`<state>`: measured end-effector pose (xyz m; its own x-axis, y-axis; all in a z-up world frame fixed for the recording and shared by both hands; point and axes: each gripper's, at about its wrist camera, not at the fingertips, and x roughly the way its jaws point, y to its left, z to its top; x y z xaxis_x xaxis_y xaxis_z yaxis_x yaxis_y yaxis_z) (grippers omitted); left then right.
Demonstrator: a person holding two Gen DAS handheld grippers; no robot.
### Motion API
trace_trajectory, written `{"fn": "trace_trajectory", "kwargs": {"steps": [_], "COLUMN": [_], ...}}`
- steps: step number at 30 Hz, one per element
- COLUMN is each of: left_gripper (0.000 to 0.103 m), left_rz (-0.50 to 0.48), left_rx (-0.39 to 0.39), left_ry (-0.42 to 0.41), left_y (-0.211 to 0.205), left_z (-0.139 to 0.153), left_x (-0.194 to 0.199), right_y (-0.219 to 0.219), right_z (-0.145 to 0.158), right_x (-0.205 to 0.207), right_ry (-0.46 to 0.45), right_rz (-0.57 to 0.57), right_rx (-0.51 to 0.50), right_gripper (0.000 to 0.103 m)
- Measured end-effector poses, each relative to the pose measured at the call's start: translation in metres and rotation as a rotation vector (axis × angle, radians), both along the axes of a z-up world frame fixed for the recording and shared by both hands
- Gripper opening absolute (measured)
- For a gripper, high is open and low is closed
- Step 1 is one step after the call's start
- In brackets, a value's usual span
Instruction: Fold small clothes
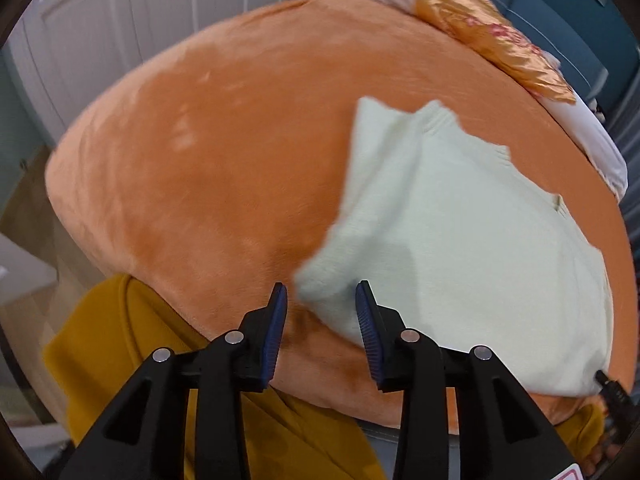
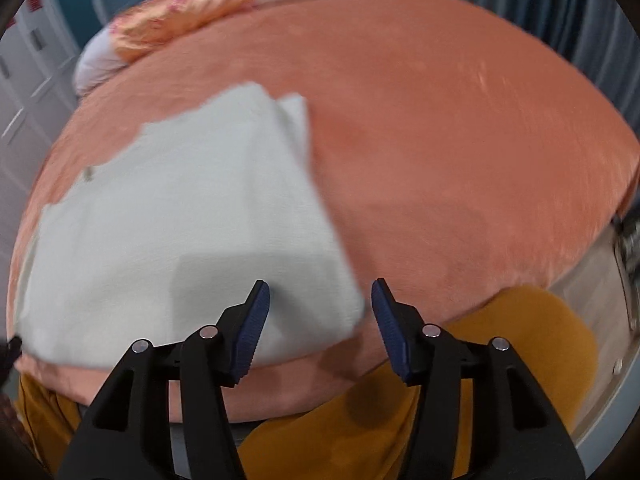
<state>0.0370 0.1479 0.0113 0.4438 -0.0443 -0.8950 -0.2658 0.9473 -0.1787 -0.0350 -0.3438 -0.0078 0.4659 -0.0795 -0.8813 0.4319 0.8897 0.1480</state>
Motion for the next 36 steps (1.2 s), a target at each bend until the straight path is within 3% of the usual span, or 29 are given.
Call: {"fn": "trace_trajectory", "kwargs": {"steps": [1, 2, 3, 4, 8, 12, 15, 17, 19, 25, 28, 31, 32, 33, 34, 36], "left_gripper": [0.038, 0.038, 0.038, 0.038, 0.038, 0.040, 0.044, 0.046, 0.046, 0.046, 0.047, 0.049, 0.050, 0.050, 0.050, 0.051], "left_rz": [0.009, 0.019, 0.025, 0.026, 0.011, 0.015, 0.016, 0.020, 0.021, 0.012, 0.014, 0.020, 0.023, 0.025, 0.026, 0.025], "left_rx": [-0.021, -0.046, -0.056, -0.054, -0.019, -0.010, -0.009, -0.016, -0.019, 0.016, 0.018, 0.012, 0.008, 0.004, 0.004, 0.004], "left_ry": [0.011, 0.017, 0.018, 0.018, 0.019, 0.019, 0.019, 0.019, 0.020, 0.017, 0.010, 0.006, 0.007, 0.009, 0.009, 0.008], "left_y": [0.003, 0.007, 0.007, 0.006, 0.001, 0.004, 0.005, 0.006, 0.007, 0.002, 0.002, 0.002, 0.003, 0.004, 0.003, 0.003], "left_z": [-0.005, -0.009, -0.010, -0.010, -0.012, -0.017, -0.017, -0.019, -0.019, -0.019, -0.019, -0.019, -0.020, -0.020, -0.020, -0.020], "left_x": [0.001, 0.001, 0.001, 0.000, -0.001, 0.000, 0.002, 0.002, 0.003, 0.002, 0.000, -0.001, 0.000, 0.000, 0.000, 0.000], "right_y": [-0.003, -0.004, -0.001, 0.002, -0.002, -0.004, 0.005, 0.007, 0.002, -0.019, -0.023, -0.021, -0.020, -0.020, -0.021, -0.019], "right_z": [-0.004, -0.003, 0.002, 0.010, 0.034, -0.010, 0.002, 0.015, 0.027, 0.045, 0.027, 0.007, -0.001, -0.002, 0.002, 0.024], "right_x": [0.002, 0.004, 0.004, 0.003, -0.005, 0.008, 0.016, 0.019, 0.024, 0.090, 0.143, 0.170, 0.175, 0.175, 0.172, 0.160], "right_ry": [-0.002, -0.009, -0.018, -0.041, -0.114, 0.047, 0.064, 0.031, -0.020, -0.108, -0.066, 0.005, 0.027, 0.015, -0.005, -0.095], "right_rz": [0.004, 0.015, 0.023, 0.034, 0.026, 0.047, 0.053, 0.040, 0.031, 0.038, 0.070, 0.070, 0.067, 0.075, 0.082, 0.077], "right_rx": [0.043, 0.069, 0.052, 0.034, 0.024, 0.004, -0.059, -0.060, -0.037, 0.024, 0.047, 0.028, 0.033, 0.056, 0.073, 0.045], "right_gripper": [0.038, 0.033, 0.018, 0.013, 0.012, 0.012, 0.017, 0.018, 0.027, 0.034, 0.044, 0.047, 0.043, 0.019, 0.009, 0.009]}}
